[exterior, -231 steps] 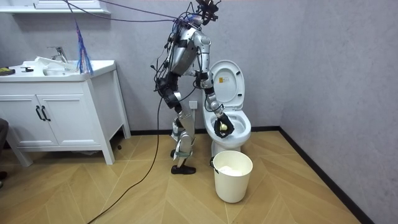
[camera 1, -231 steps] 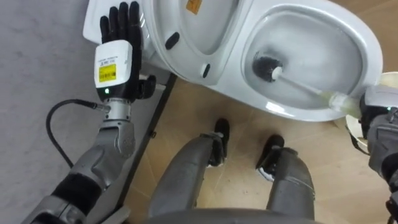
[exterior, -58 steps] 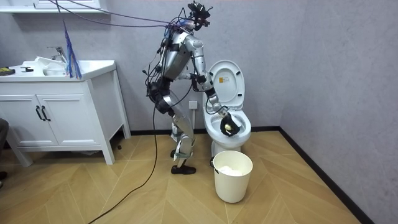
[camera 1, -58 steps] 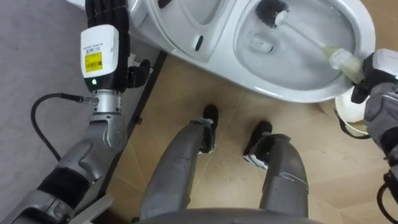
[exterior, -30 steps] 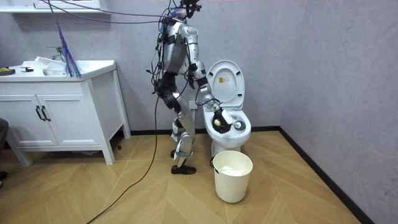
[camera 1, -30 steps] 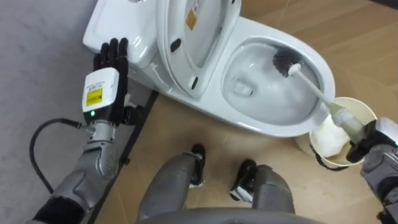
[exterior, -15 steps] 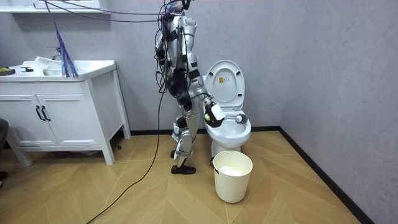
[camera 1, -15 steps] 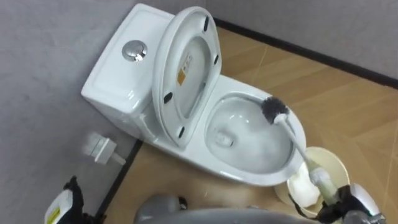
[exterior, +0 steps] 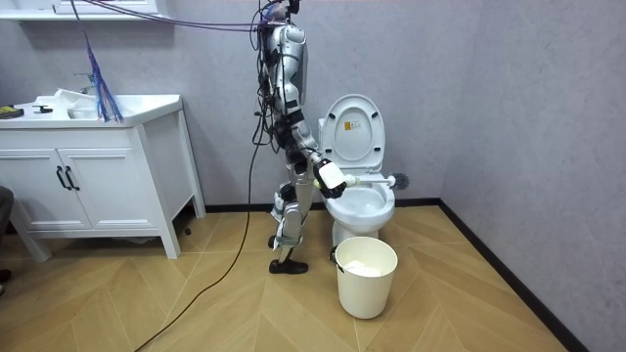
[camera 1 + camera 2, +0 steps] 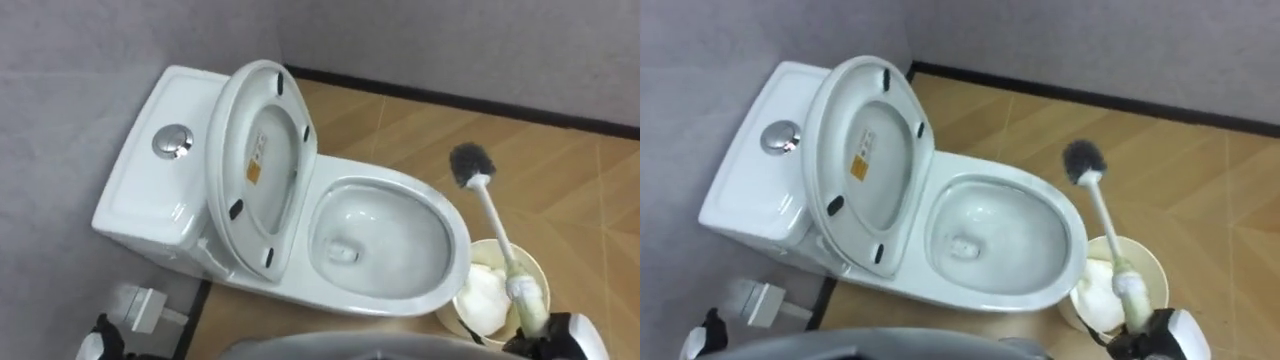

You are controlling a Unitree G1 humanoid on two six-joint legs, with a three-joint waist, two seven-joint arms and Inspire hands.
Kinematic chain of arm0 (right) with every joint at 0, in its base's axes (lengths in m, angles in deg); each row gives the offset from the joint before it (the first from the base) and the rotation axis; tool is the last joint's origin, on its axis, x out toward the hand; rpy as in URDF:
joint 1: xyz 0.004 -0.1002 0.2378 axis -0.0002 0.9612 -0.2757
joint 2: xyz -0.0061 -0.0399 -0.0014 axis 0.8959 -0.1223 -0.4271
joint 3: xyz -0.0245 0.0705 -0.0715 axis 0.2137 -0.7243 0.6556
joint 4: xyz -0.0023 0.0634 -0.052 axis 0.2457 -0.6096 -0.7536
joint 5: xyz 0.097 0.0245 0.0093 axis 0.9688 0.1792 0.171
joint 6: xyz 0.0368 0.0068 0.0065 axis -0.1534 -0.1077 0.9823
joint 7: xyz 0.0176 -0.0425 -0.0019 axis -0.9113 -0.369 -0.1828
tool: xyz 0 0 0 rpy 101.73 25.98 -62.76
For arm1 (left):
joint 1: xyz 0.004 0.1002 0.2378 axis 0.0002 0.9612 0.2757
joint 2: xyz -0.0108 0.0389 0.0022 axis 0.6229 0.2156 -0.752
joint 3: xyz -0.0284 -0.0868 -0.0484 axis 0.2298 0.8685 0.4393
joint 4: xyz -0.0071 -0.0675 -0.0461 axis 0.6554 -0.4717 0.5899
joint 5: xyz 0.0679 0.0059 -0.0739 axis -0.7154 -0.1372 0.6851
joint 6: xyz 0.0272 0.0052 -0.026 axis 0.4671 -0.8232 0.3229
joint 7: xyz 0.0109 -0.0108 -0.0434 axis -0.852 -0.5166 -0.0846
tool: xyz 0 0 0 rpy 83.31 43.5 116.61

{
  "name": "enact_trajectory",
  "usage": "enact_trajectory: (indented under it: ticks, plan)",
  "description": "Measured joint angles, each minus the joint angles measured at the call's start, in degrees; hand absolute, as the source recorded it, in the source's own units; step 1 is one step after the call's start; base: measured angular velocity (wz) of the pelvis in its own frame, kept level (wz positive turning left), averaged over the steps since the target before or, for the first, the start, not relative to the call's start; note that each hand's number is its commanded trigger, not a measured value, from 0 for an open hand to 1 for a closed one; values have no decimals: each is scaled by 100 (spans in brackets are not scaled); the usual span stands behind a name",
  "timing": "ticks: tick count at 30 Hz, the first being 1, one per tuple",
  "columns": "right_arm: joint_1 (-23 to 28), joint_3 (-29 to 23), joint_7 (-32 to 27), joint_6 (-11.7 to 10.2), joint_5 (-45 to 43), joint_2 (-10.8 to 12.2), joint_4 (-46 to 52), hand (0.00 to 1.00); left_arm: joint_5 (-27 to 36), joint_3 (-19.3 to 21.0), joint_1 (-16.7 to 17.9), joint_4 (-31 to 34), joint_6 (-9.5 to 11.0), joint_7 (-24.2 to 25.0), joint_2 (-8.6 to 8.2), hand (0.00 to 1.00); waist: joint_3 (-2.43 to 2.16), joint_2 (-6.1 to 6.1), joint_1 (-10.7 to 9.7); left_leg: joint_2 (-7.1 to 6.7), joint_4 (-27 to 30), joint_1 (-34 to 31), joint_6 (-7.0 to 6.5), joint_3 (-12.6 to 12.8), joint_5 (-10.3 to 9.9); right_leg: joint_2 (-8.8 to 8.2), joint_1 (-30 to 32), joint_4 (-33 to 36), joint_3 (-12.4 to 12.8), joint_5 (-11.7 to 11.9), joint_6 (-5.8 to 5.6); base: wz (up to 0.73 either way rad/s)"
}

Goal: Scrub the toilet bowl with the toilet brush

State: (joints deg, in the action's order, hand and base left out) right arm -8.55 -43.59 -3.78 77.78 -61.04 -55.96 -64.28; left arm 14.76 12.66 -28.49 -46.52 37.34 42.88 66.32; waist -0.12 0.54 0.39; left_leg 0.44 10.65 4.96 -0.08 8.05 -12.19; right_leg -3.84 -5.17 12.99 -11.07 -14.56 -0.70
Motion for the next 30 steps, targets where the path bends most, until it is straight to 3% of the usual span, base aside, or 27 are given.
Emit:
enact_trajectory:
  ticks: [7, 14, 15, 16, 17, 18, 19, 20, 27, 30]
  plan:
    - [2, -424, -279, -71, 635, 131, -214, 100, -13, 211, -259, -449, -15, 76, -87, 0, 10, -19, -173, 39, -47, 92, 13, 200, -9, 55, 10, -41, 234, 53, -3, -14]
    - [-61, -481, -282, -9, 953, 253, -703, 100, -31, 288, -535, -551, -22, 293, -192, 0, 25, -79, -378, 98, -170, 261, 25, 443, -61, 144, 21, -43, 549, 80, 10, -22]
    - [-36, -482, -282, 28, 976, 270, -702, 84, -45, 286, -547, -551, -22, 303, -210, 0, 24, -80, -441, 98, -189, 282, 23, 463, -62, 152, 23, -36, 589, 83, 4, -16]
    - [-20, -481, -281, 65, 984, 285, -702, 56, -56, 286, -595, -551, -22, 305, -211, 0, 26, -79, -492, 98, -200, 289, 22, 491, -63, 158, 35, -34, 620, 89, 0, -16]
    - [-12, -481, -281, 77, 1011, 291, -702, 51, -68, 279, -625, -550, -22, 305, -211, 0, 31, -88, -498, 102, -204, 294, 22, 519, -63, 164, 43, -37, 643, 103, 0, -19]
    - [-7, -481, -282, 100, 1079, 305, -703, 11, -113, 266, -677, -551, -24, 305, -212, 0, 27, -81, -501, 107, -218, 310, 22, 566, -63, 176, 54, -43, 692, 120, -3, -21]
    - [11, -482, -282, 107, 1143, 322, -706, 4, -131, 264, -698, -569, -93, 302, -222, 0, 26, -87, -506, 107, -252, 348, 22, 594, -62, 186, 44, -51, 731, 129, -5, -18]
    - [27, -482, -282, 109, 1151, 336, -706, 0, -138, 264, -696, -594, -100, 302, -222, 0, 27, -89, -510, 107, -261, 366, 21, 603, -62, 187, 35, -49, 742, 129, -5, -11]
    - [-42, -596, -182, 227, 613, 372, -927, 0, -715, 402, -719, -773, -154, 456, -216, 0, 14, -85, -486, 104, -320, 466, 21, 644, -62, 199, -34, -134, 776, 157, -8, -2]
    - [-102, -575, -113, 344, 434, 372, -977, 0, -781, 401, -693, -819, -331, 538, -204, 0, 9, -52, -476, 102, -315, 486, 21, 625, -62, 199, -68, -137, 775, 158, -9, 0]
